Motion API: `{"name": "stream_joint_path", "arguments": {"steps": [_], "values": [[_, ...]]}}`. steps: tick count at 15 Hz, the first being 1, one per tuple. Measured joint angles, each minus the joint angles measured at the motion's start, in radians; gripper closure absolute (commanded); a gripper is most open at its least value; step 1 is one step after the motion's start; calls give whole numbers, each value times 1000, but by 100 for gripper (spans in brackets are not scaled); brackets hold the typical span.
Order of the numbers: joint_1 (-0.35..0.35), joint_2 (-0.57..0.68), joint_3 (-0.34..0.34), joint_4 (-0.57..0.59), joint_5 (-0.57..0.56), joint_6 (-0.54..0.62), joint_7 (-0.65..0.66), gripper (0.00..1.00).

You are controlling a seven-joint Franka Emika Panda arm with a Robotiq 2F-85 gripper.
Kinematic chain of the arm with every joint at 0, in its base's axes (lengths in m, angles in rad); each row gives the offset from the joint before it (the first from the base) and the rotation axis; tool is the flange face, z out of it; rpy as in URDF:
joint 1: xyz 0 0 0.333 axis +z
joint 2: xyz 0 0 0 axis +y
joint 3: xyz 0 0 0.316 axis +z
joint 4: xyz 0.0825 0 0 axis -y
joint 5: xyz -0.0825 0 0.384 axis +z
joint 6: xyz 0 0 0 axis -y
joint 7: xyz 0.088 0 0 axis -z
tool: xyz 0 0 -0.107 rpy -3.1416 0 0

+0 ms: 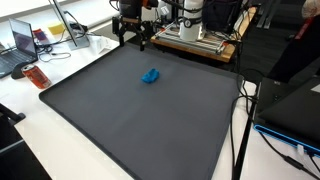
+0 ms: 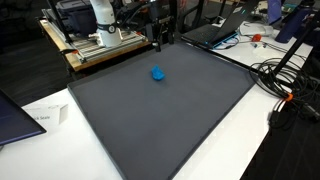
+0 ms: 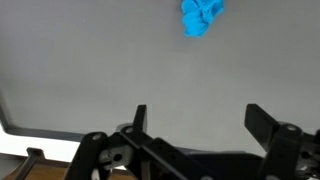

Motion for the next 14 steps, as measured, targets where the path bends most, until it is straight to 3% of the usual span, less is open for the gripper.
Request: {"name": "stream_joint_path", "arguments": {"steps": [7, 14], "values": [[567, -61, -516, 125, -53, -443, 132, 0], [1125, -54, -1021, 128, -124, -566, 383, 0]]}}
